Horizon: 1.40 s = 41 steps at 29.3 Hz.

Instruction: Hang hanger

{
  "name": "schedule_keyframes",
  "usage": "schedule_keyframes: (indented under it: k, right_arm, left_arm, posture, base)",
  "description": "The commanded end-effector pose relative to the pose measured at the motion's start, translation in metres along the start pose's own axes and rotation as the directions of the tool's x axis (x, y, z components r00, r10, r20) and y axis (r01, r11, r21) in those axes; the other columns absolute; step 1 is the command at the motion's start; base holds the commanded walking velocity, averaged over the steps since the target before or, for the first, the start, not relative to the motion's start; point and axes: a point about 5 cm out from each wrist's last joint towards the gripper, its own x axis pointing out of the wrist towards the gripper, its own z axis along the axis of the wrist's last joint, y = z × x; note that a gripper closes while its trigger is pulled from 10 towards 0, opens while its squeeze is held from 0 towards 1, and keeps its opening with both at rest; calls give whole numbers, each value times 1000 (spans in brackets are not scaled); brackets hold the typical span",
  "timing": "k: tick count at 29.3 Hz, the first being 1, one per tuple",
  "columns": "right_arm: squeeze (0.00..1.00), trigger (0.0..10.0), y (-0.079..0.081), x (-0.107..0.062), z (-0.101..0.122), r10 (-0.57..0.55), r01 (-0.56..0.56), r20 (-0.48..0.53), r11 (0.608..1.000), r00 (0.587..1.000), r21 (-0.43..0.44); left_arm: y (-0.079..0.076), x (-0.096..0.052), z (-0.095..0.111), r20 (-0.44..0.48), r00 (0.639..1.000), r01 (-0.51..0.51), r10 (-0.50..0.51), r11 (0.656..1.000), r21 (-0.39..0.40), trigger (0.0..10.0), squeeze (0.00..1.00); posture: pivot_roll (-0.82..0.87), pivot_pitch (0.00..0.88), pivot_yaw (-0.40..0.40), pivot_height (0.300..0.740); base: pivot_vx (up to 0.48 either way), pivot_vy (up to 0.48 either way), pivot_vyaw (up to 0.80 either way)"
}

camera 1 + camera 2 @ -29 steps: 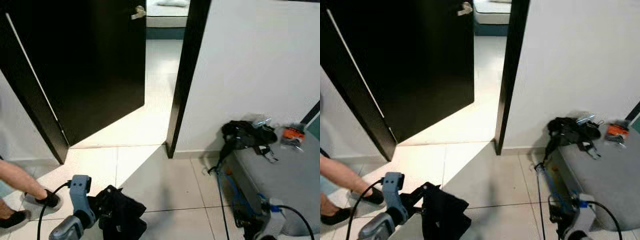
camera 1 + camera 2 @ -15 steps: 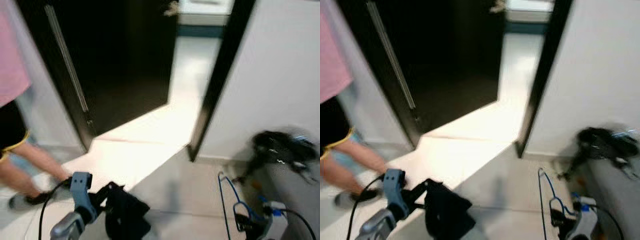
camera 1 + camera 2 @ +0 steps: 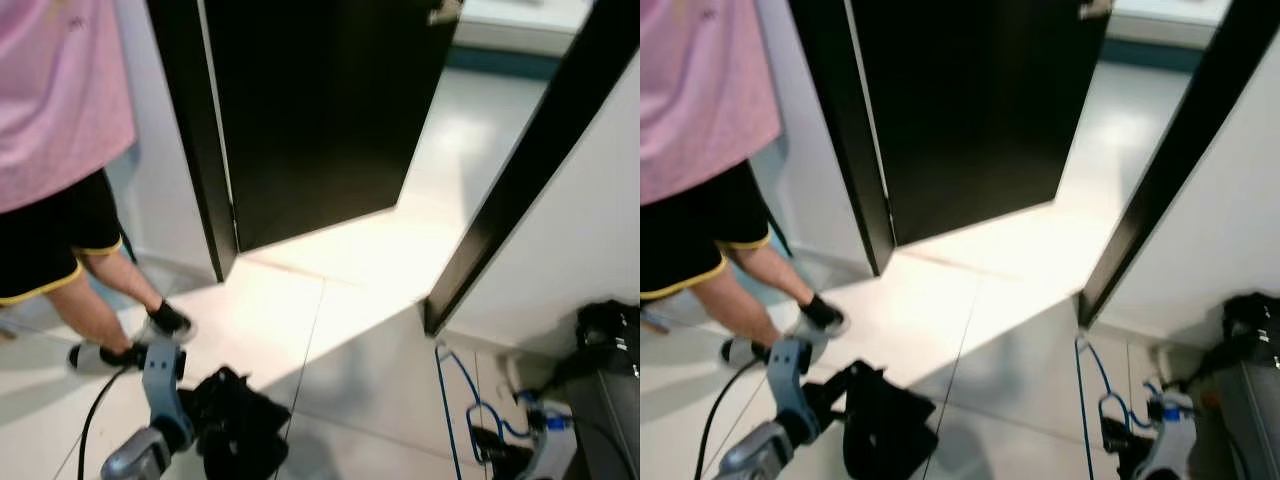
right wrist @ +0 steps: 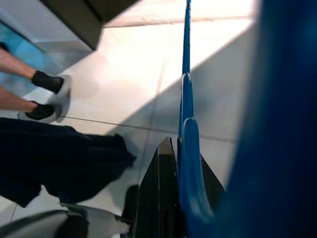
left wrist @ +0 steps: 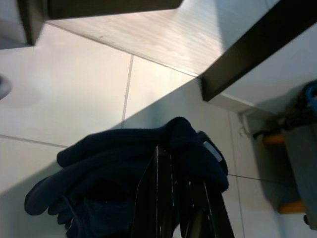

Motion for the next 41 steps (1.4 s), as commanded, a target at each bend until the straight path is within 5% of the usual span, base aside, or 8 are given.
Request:
schedule_keyframes:
  k: [1, 41]
  right_arm:
    - [0, 10000, -4, -6, -7, -17, 17, -26, 1000, 1000, 17]
    - [0, 10000, -1, -8, -10, 24, -24, -53, 1000, 998, 4]
  left_arm:
    - [0, -2, -1, -1, 1000, 1, -1, 1000, -2, 10000, 0]
    - [-1, -3, -3, -10, 1000, -4, 4, 1000, -8, 10000, 0]
  posture:
    - [86, 197, -67, 740]
    - [90, 176, -67, 740]
  base:
    - [0, 0, 675]
    - [0, 0, 674]
